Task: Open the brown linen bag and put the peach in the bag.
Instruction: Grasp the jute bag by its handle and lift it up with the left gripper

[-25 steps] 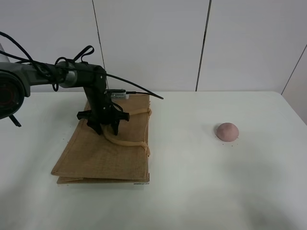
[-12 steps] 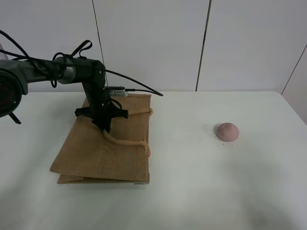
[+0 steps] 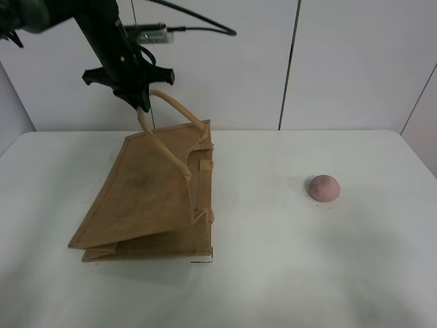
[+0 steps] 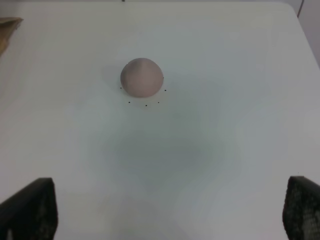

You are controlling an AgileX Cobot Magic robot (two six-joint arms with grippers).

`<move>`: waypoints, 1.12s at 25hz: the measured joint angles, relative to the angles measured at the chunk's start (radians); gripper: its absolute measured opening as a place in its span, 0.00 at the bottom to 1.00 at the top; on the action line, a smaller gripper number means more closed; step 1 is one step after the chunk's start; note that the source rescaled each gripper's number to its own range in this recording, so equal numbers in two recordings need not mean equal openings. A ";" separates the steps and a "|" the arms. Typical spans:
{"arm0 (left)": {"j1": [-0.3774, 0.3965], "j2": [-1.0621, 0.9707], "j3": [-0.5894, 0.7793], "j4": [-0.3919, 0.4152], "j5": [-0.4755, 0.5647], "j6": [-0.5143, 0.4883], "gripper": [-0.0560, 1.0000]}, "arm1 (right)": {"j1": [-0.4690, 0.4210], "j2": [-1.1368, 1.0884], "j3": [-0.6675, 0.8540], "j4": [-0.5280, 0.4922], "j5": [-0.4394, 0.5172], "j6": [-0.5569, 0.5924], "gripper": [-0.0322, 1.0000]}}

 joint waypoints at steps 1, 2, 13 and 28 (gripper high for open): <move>0.000 -0.024 -0.001 0.000 0.000 0.004 0.06 | 0.000 0.000 0.000 0.000 0.000 0.000 1.00; 0.000 -0.051 -0.001 -0.003 0.000 0.011 0.06 | 0.000 0.000 0.000 0.000 0.000 0.000 1.00; 0.000 -0.210 -0.001 -0.057 0.003 0.065 0.05 | 0.000 0.000 0.000 0.000 0.000 0.000 1.00; 0.000 -0.235 -0.001 -0.071 0.005 0.076 0.05 | 0.000 0.051 0.000 -0.006 0.000 0.000 1.00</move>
